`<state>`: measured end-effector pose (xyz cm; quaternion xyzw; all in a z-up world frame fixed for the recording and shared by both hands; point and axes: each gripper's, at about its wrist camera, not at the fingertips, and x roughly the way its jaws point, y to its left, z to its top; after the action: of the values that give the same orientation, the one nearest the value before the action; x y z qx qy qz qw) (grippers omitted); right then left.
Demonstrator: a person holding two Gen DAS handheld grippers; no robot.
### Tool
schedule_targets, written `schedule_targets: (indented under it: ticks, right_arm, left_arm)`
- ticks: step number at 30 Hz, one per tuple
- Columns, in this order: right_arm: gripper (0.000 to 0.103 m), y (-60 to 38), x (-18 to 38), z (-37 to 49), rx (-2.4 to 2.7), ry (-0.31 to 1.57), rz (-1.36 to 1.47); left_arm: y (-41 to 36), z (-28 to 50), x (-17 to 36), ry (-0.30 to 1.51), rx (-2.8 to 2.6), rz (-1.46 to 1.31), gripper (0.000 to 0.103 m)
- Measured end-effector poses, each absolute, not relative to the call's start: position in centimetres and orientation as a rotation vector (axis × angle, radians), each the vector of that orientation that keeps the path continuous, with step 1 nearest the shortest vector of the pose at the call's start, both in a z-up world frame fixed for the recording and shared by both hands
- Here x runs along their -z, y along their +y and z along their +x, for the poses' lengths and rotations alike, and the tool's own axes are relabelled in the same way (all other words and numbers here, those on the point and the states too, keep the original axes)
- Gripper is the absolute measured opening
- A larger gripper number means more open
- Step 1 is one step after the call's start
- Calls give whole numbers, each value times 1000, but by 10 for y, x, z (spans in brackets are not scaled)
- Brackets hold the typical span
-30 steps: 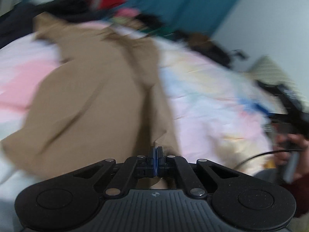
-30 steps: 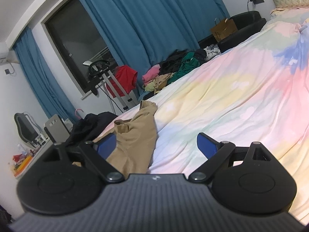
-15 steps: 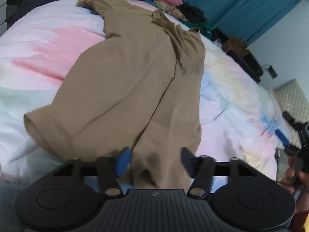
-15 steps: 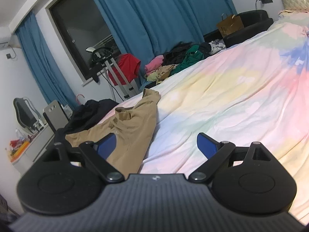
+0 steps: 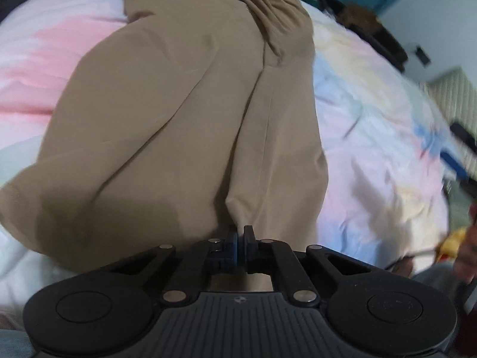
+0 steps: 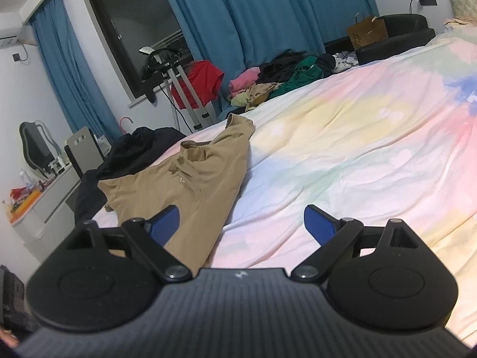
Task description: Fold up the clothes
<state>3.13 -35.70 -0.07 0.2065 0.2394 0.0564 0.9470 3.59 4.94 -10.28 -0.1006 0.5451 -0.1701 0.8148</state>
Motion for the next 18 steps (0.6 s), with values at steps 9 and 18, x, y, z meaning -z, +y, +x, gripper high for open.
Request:
schedule_targets:
  ticks: [9,18]
  right_arm:
    - [92,-348,1,32,-124,497,386]
    - [92,-332,-4,26,-135,444,359]
  left_arm:
    - [37,11,83,1031,380,-75,20]
    - [11,-10,38,745,380,21,90]
